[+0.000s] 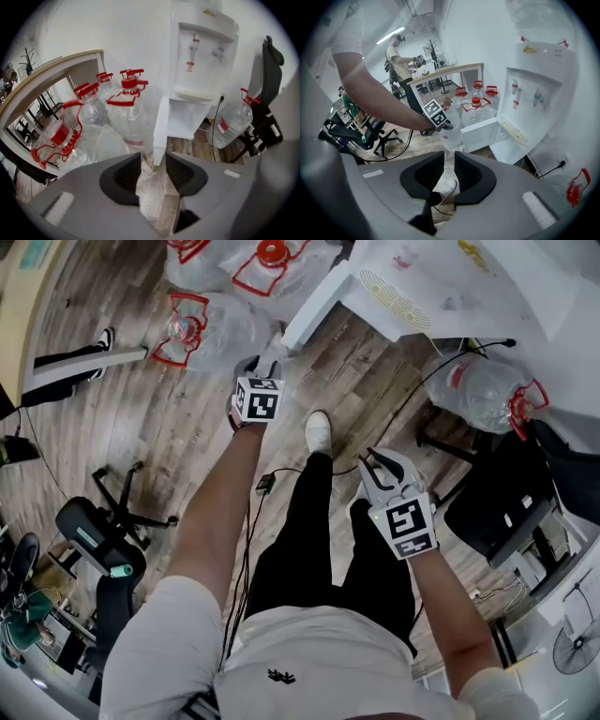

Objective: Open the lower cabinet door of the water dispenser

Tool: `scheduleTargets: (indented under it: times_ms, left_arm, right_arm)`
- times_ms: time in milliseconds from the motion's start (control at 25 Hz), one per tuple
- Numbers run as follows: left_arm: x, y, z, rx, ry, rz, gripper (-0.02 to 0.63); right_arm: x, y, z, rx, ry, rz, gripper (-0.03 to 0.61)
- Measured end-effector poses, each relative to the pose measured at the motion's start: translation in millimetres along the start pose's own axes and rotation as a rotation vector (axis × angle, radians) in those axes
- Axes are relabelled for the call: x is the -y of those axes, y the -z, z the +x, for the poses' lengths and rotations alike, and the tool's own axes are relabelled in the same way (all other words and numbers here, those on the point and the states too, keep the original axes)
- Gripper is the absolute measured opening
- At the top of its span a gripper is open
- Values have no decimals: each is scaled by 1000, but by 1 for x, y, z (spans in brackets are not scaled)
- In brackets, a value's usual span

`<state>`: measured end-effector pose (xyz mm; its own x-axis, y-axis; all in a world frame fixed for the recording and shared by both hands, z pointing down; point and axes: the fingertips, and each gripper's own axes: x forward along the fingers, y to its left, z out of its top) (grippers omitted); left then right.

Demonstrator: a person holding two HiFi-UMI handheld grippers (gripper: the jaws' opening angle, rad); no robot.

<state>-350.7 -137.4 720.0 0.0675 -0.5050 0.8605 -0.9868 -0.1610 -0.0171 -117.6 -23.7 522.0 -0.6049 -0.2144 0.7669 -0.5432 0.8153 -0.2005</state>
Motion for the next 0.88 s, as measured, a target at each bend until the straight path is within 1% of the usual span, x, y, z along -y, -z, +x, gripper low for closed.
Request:
scheduleTargets:
  times_ms: [240,480,640,760,880]
  left_arm:
    - [36,-22,-89,86,60,35,218]
    - [86,-25,-197,152,127,15,209]
    - [130,-20,-260,200,178,39,193]
    - [163,-11,-311,226,226,40,184]
    - [191,-17,-356,269,262,61,178]
  right_arm:
    - [-16,-1,-64,35,22,-33,66]
    - [-34,13,-139,88,62,-40,66]
    - [-47,30,-190,136,80,-17,64]
    - [-66,40,-224,177,90,-20,57]
    - [-72,43,-255,220,112,-33,51]
